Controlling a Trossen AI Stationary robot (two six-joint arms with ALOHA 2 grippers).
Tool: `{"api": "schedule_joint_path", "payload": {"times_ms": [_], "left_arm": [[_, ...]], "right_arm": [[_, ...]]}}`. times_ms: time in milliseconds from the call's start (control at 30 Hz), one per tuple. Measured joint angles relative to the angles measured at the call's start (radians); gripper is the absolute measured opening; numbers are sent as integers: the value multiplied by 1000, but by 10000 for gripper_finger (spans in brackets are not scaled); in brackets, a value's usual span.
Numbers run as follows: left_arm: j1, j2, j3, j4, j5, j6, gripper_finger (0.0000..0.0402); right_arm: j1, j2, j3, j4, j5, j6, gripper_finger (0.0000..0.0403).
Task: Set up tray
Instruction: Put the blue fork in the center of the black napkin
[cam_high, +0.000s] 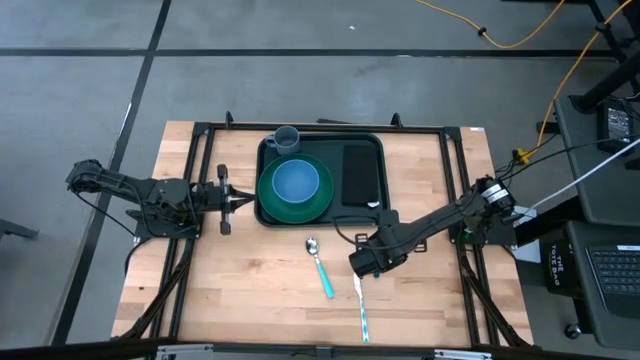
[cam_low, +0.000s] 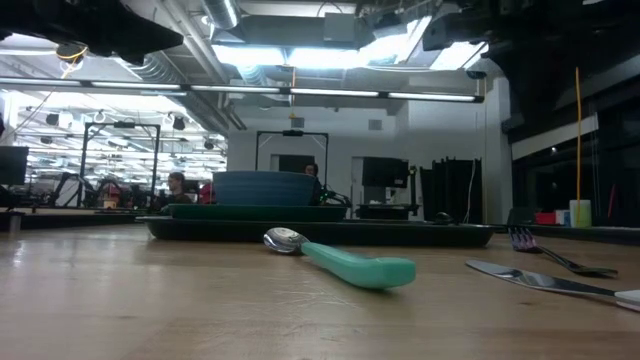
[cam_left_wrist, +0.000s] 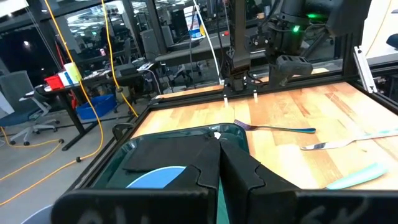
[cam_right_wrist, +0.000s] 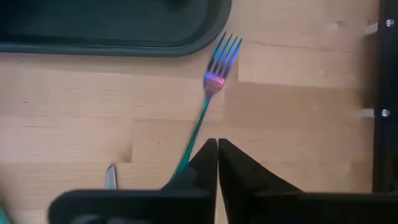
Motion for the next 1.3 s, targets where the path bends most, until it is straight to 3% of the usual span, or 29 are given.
{"api": "schedule_joint_path", "payload": {"times_ms": [333,467,600,767,1300], "left_arm": [[0,0,0,-24,0,24,3],[0,0,0,-24,0,25,3],[0,0,0,-24,0,26,3],[0,0,0,-23,0,25,3],[0,0,0,-23,0,25,3]], "right_arm": [[0,0,-1,-4,-23,-69,120],[0,-3,-13,-13,-23,-103,142],[0,-39,-99,28,-26,-101,146],[-4,-86,-231,208,-20,-77,144],[-62,-89,-459,524,-68,15,144]]}}
